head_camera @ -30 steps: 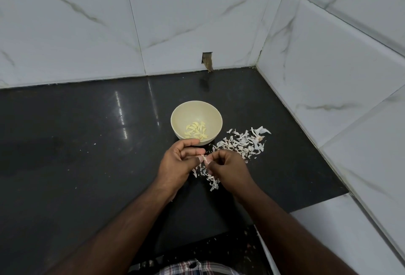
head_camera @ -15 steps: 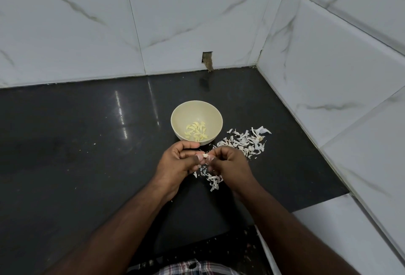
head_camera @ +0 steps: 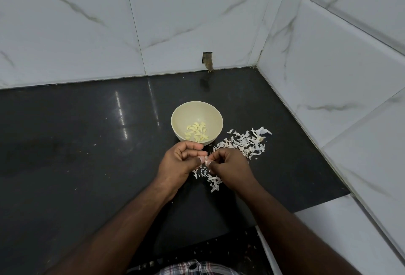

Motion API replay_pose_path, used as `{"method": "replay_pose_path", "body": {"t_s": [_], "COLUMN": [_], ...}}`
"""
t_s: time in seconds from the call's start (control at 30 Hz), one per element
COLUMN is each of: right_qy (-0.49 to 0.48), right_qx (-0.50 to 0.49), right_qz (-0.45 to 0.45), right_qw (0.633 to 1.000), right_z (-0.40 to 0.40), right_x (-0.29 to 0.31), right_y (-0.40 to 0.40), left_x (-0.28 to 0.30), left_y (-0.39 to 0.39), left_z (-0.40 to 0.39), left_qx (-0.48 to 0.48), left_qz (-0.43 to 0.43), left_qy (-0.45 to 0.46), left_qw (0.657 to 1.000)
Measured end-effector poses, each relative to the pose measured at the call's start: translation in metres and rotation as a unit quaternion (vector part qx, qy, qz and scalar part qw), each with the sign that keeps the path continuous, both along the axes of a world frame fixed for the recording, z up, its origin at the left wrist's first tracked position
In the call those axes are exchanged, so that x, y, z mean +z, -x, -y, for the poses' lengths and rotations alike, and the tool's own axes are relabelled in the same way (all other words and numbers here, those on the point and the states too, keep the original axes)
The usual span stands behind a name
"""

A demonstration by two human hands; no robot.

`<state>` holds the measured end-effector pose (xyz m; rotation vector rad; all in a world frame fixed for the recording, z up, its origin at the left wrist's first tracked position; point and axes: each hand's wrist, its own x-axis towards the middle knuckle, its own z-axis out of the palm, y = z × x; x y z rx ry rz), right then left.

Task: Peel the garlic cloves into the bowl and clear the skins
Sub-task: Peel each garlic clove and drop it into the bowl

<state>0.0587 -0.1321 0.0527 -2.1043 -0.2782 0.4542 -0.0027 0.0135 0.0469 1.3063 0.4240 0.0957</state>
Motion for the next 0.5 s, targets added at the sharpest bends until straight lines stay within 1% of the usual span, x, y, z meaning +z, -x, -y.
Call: {"method": "replay_pose_path", "body": {"t_s": [0.13, 0.27, 0.37, 0.43, 0.5], "right_qy": [0.034, 0.036, -0.005, -0.057, -0.100], "right_qx": [0.027, 0.046, 0.018, -0.016, -0.045], "right_qz": [0.032, 0.061, 0.049, 0.010, -0.029], "right_qw": [0.999, 0.996, 0.999, 0.998, 0.994], "right_z": [-0.0016, -0.0018, -0.0027, -0.0036, -0.0028], "right_x": [-0.0005, 0.0005, -0.0010, -0.0011, -0.0004], "right_y": [0.0008, 0.0040, 0.0047, 0.0052, 0.0048], "left_x": [0.0006, 0.0029, 0.0031, 0.0029, 0.0027], "left_y": [-0.0004, -0.0019, -0.0012, -0.0009, -0.0001], "left_z": [0.0001, -0.0010, -0.0027, -0.0049, -0.0077], "left_qx": [0.001, 0.013, 0.025, 0.040, 0.040], "left_qz": [-0.002, -0.024, -0.041, -0.042, -0.042], "left_qy": [0.006, 0.043, 0.104, 0.140, 0.153], "left_qw": [1.000, 0.999, 0.993, 0.988, 0.986]}}
